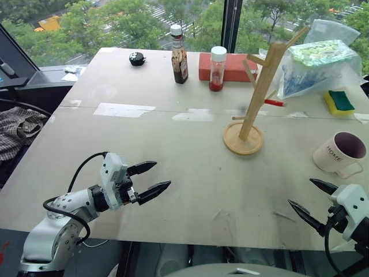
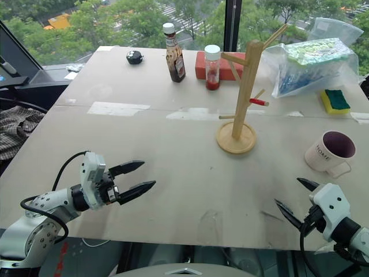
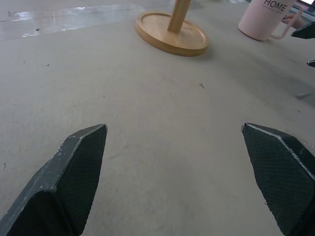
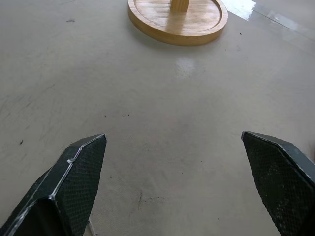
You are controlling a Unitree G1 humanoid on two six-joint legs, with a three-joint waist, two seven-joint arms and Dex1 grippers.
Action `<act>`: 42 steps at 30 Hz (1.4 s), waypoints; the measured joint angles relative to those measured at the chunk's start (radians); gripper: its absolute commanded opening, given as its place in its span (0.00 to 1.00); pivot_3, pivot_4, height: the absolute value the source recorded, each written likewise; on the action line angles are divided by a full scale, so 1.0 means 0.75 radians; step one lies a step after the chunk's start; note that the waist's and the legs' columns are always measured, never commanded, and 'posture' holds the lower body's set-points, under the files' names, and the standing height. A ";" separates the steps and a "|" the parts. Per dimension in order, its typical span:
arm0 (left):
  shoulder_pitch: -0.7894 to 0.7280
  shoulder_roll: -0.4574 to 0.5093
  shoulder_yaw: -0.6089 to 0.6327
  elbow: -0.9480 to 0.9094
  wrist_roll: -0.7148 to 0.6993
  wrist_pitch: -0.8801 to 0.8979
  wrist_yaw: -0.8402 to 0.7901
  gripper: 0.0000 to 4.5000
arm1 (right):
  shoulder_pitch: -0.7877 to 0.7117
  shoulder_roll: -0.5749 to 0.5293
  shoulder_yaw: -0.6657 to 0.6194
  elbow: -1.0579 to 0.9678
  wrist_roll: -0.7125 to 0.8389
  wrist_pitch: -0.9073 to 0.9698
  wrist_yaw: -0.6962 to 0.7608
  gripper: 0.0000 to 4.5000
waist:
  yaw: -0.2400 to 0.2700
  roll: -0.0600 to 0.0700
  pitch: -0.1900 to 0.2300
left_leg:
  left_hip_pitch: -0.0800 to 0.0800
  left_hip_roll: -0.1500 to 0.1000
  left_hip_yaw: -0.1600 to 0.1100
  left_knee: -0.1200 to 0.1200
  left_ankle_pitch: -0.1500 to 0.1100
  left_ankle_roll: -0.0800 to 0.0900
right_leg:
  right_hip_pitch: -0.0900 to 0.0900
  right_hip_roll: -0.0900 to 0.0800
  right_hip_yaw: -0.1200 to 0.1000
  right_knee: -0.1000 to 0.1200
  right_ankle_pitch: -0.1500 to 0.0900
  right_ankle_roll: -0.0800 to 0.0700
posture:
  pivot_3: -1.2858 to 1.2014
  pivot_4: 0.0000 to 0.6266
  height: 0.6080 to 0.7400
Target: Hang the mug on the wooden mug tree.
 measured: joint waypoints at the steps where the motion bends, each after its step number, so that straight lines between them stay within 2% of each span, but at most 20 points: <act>1: 0.000 0.000 0.000 0.000 0.000 0.000 0.000 1.00 | 0.000 0.000 0.000 0.000 0.000 0.000 0.000 0.99 | 0.000 0.000 0.000 | 0.000 0.000 0.000 0.000 0.000 0.000 | 0.000 0.000 0.000 0.000 0.000 0.000 | 0.52 0.24 1.00; 3: -0.058 0.008 -0.006 0.008 -0.021 0.037 -0.011 1.00 | -0.062 0.094 0.014 0.002 -0.035 -0.002 -0.091 0.99 | 0.003 -0.004 0.000 | 0.000 0.000 -0.002 0.000 0.000 0.000 | 0.000 0.000 -0.002 0.001 0.000 0.000 | 0.52 0.24 1.00; 6: -0.251 0.009 -0.053 -0.015 -0.082 0.092 -0.020 1.00 | -0.206 0.353 0.101 -0.015 -0.151 -0.021 -0.365 0.99 | 0.008 -0.002 -0.002 | -0.001 0.000 -0.002 0.001 0.000 -0.001 | -0.001 0.000 -0.002 0.002 0.000 0.000 | 0.52 0.24 1.00; 12: -0.382 0.026 -0.210 -0.055 -0.105 0.120 -0.154 1.00 | -0.071 0.744 0.126 -0.059 -0.382 -0.063 -0.764 0.99 | 0.010 0.003 -0.003 | -0.003 0.000 0.000 -0.001 0.004 -0.008 | -0.005 0.002 0.000 0.000 -0.001 0.000 | 0.52 0.24 1.00; 14: -0.445 0.054 -0.253 -0.046 -0.107 0.124 -0.241 1.00 | 0.017 0.889 0.199 -0.102 -0.460 -0.064 -0.875 0.99 | 0.007 0.004 -0.003 | -0.003 0.000 0.000 -0.002 0.005 -0.009 | -0.006 0.002 0.000 0.002 -0.002 -0.002 | 0.52 0.24 1.00; 15: -0.476 0.058 -0.263 -0.044 -0.108 0.126 -0.263 1.00 | 0.027 0.912 0.227 -0.107 -0.479 -0.063 -0.899 0.99 | 0.000 0.006 -0.002 | -0.002 0.000 0.000 -0.002 0.005 -0.010 | -0.006 0.002 0.001 0.002 -0.002 -0.002 | 0.52 0.24 1.00; 18: -0.538 0.059 -0.294 -0.035 -0.105 0.129 -0.311 1.00 | -0.006 0.930 0.208 -0.115 -0.506 -0.056 -0.962 0.99 | -0.018 0.005 -0.002 | 0.002 0.000 0.005 -0.001 0.005 -0.009 | -0.003 0.002 0.007 0.002 -0.001 -0.001 | 0.52 0.24 1.00; 23: -0.599 0.063 -0.335 -0.018 -0.094 0.128 -0.387 1.00 | -0.225 0.914 0.067 -0.012 -0.476 -0.009 -1.057 0.99 | -0.009 0.005 -0.002 | 0.002 0.000 0.003 -0.001 0.005 -0.009 | -0.004 0.005 0.006 0.004 -0.001 -0.002 | 0.52 0.24 1.00; 29: -0.609 0.063 -0.336 -0.023 -0.094 0.130 -0.408 1.00 | -0.408 0.865 -0.006 0.074 -0.471 0.096 -1.128 0.99 | -0.008 0.006 -0.002 | -0.002 0.000 0.002 -0.001 0.005 -0.009 | -0.006 0.005 0.007 0.002 -0.002 -0.002 | 0.52 0.24 1.00; 39: -0.605 0.070 -0.310 -0.037 -0.112 0.143 -0.407 1.00 | -0.551 0.783 -0.114 0.202 -0.457 0.160 -1.168 0.99 | -0.009 0.006 -0.002 | -0.001 0.000 0.002 -0.001 0.005 -0.009 | -0.006 0.006 0.007 0.003 -0.001 -0.002 | 0.52 0.24 1.00; 42: -0.583 0.070 -0.295 -0.038 -0.107 0.134 -0.404 1.00 | -0.589 0.759 -0.117 0.264 -0.449 0.160 -1.168 0.82 | -0.013 0.006 -0.002 | -0.001 0.000 0.003 -0.001 0.005 -0.009 | -0.006 0.006 0.008 0.003 -0.001 -0.002 | 0.52 0.24 1.00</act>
